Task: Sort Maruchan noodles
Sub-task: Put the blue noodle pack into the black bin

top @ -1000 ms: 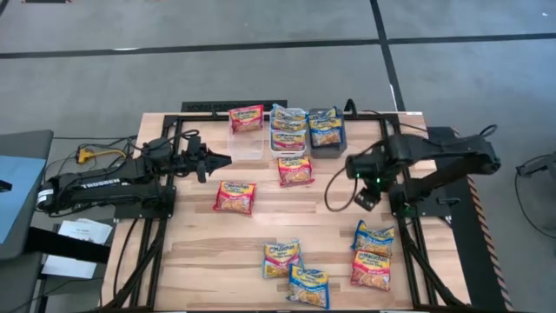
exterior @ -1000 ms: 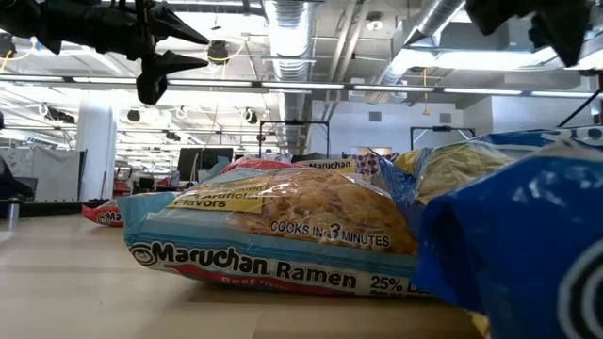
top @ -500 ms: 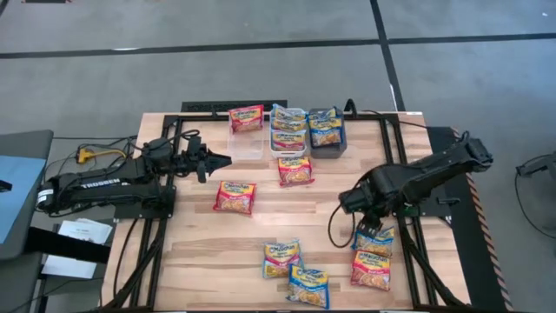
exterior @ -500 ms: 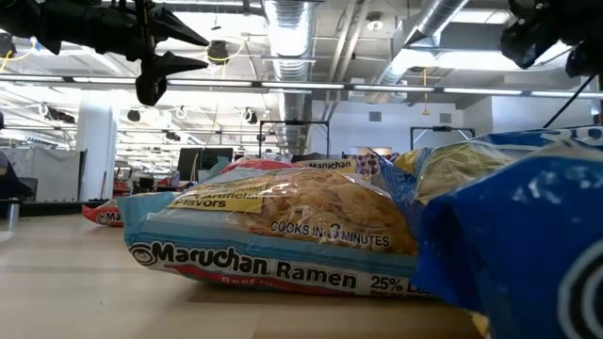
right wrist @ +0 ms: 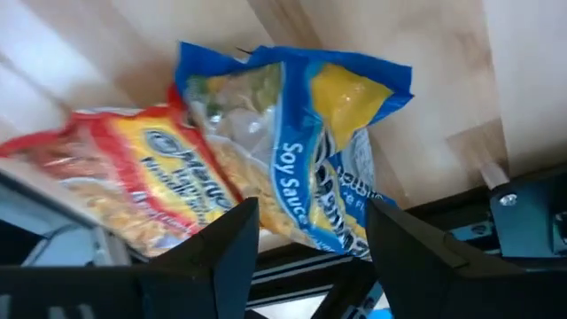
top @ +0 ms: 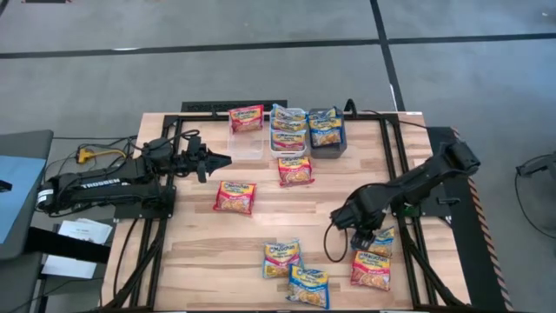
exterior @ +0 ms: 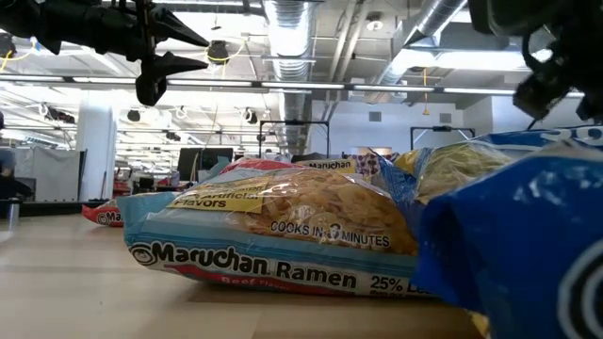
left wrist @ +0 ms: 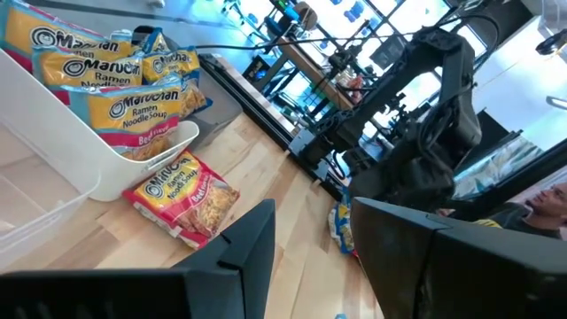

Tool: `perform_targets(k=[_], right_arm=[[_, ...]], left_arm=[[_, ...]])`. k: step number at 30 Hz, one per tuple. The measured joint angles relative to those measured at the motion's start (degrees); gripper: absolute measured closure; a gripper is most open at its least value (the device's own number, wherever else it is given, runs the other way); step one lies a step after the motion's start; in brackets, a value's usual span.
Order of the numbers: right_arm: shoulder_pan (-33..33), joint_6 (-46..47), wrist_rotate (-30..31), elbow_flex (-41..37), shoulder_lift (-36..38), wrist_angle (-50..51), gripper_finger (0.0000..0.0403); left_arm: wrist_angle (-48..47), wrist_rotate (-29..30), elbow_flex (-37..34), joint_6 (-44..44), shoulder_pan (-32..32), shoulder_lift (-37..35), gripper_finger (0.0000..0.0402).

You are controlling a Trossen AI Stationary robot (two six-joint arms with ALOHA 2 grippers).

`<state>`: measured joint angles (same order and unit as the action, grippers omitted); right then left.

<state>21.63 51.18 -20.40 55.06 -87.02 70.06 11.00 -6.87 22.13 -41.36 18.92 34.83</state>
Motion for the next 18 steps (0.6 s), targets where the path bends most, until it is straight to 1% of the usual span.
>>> perform_targets(k=[9, 12, 15, 18], right_arm=[[0.13, -0.22, -0.08, -2.87, -5.83, -0.52, 0.0173], [0.15, -1.42, -0.57, -3.01, -7.09, -0.61, 0.018], [0.07, -2.1, -0.83, -3.01, -7.11, -2.37, 0.0202], [0.02, -2.08, -0.99, -2.99, -7.09, -3.51, 0.0245]], left_arm=[[-0.01, 0.15, 0.0, 0.2, 0.0, 0.02, 0.0266], [-0.02, 0.15, 0.0, 0.2, 0.0, 0.02, 0.0266], [-0.01, 0.17, 0.0, 0.2, 0.0, 0.02, 0.0266], [-0.02, 0.17, 0.0, 0.2, 0.0, 0.02, 0.0266]])
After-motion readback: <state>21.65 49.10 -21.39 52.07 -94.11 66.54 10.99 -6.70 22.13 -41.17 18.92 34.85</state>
